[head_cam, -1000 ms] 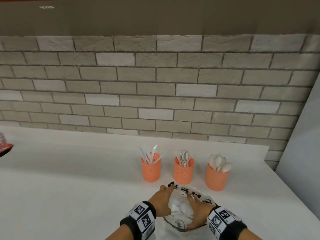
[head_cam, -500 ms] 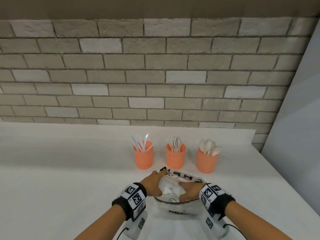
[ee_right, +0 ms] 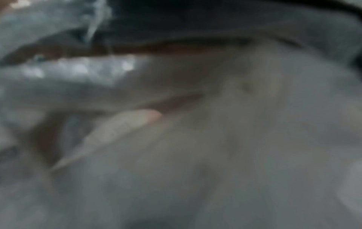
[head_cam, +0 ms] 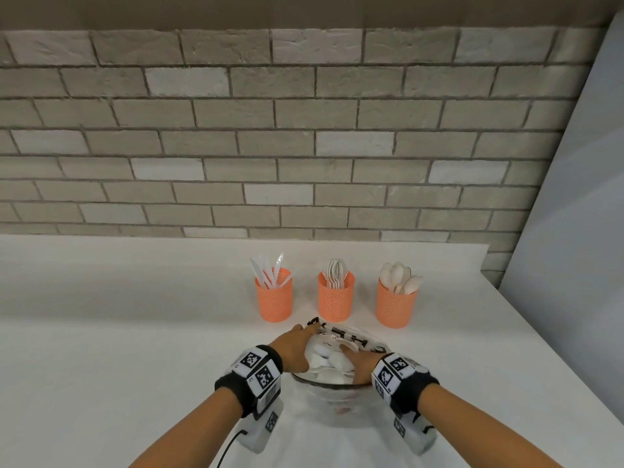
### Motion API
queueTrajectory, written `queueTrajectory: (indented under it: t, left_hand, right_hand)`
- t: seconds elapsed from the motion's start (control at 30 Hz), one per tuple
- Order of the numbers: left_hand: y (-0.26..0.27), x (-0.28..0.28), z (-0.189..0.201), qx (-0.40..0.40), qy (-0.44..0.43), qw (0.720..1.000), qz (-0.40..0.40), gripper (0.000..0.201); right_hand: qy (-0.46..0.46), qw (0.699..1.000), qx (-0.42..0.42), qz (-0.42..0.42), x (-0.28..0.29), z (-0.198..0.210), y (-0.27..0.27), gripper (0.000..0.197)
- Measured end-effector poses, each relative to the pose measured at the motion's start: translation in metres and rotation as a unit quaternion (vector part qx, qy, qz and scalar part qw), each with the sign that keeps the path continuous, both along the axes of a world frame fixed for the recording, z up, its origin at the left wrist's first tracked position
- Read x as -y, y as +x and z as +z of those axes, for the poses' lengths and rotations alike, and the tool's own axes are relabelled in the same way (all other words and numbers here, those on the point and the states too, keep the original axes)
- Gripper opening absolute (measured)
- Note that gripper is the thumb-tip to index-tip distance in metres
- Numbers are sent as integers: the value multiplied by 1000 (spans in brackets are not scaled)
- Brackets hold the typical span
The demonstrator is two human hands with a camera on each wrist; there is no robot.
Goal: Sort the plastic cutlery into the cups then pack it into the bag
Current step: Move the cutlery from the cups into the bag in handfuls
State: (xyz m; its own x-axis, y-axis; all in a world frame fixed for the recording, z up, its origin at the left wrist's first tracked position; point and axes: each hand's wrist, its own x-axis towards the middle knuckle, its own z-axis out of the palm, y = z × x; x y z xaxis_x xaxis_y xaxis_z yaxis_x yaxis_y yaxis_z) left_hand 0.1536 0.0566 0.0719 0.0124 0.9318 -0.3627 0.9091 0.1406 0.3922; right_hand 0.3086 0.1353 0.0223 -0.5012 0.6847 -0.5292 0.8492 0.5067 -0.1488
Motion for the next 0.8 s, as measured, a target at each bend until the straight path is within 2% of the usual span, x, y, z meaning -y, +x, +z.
queueTrajectory:
  t: [0.07, 0.17, 0.3, 0.5, 0.6, 0.8]
  left_hand:
    - [-2, 0, 0, 0, 10, 1000, 4, 84]
    - [-1, 3, -4, 13, 28, 999, 23, 79]
    - [4, 5, -8, 12, 47, 997, 55, 71]
    - [11, 13, -9, -44, -25, 999, 1, 88]
    - [10, 14, -7, -47, -50, 997, -18, 90]
    - [5, 11, -8, -23, -35, 999, -8, 94]
  right_hand:
    - [-10, 1000, -20, 2, -2, 5, -2, 76]
    - [-30, 999, -14, 1, -1, 13, -1, 79]
    - [-1, 1000, -11, 1, 2, 10, 1, 71]
    - [59, 998, -2, 29, 14, -5, 3, 92]
    - [94, 995, -22, 34, 20, -13, 2, 92]
    - [115, 989, -85, 41, 27, -20, 0, 90]
